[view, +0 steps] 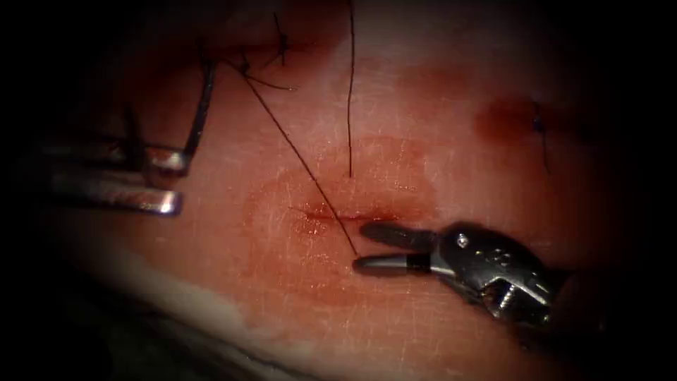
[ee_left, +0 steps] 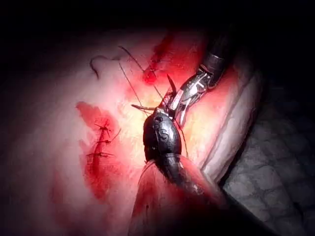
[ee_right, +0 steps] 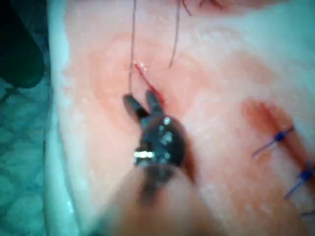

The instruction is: Wound Closure

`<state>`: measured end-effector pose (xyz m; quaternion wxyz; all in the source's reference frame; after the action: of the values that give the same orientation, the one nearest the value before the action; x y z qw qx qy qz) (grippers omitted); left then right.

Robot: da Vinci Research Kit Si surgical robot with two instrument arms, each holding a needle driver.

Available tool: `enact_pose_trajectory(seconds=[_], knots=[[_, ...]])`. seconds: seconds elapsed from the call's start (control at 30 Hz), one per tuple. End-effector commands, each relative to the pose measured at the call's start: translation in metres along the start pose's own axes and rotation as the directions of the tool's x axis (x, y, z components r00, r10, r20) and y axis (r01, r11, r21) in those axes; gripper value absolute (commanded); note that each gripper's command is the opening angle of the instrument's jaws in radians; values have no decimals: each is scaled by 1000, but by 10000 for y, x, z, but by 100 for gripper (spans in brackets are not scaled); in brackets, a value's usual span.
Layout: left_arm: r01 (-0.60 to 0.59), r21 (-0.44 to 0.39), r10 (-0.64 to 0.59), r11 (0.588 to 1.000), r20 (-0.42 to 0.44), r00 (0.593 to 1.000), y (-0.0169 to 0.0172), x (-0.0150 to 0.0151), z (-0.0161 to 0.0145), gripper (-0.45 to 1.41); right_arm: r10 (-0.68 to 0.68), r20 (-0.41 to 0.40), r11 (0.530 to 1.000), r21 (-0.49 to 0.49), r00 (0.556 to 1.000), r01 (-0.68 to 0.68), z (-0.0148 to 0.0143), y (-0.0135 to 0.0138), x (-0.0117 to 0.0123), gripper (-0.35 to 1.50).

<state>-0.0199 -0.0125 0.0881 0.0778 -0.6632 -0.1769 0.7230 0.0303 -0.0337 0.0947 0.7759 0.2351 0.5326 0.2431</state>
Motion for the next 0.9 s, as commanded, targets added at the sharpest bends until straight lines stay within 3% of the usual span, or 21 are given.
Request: enact_pose_trajectory(seconds=[0.03, 0.13, 0.2, 0.23, 0.27, 0.3, 0.57, 0.9], knots=[[1, -2, -1, 1000, -1, 1000, 0, -8, 6, -45, 0, -1, 1000, 4, 1000, 0, 13, -3, -8, 46], [2, -1, -2, 1000, -1, 1000, 0, -8, 6, -45, 0, -1, 1000, 2, 1000, 0, 16, -2, -7, 44], [1, 0, -1, 1000, 0, 1000, 0, -8, 7, -45, 1, 2, 1000, 0, 1000, -1, 18, -2, -7, 31], [1, 0, -1, 1000, 0, 1000, 0, -8, 7, -45, 1, 2, 1000, 0, 1000, -1, 18, -2, -6, 12], [1, 0, -1, 1000, 0, 1000, 0, -9, 7, -45, 0, 7, 1000, 8, 1000, 0, 18, -2, -6, -26], [1, 1, -1, 1000, 0, 1000, 0, -9, 7, -45, 0, 18, 1000, 13, 1000, 0, 18, -2, -7, -35], [-3, 6, 3, 1000, 4, 1000, -1, -15, 8, -45, 49, 125, 999, 4, 991, -49, 0, -16, -2, -35], [-35, 7, 34, 999, 15, 999, 12, -50, 25, -45, 63, 162, 992, 101, 985, -80, -13, -84, 27, -35]])
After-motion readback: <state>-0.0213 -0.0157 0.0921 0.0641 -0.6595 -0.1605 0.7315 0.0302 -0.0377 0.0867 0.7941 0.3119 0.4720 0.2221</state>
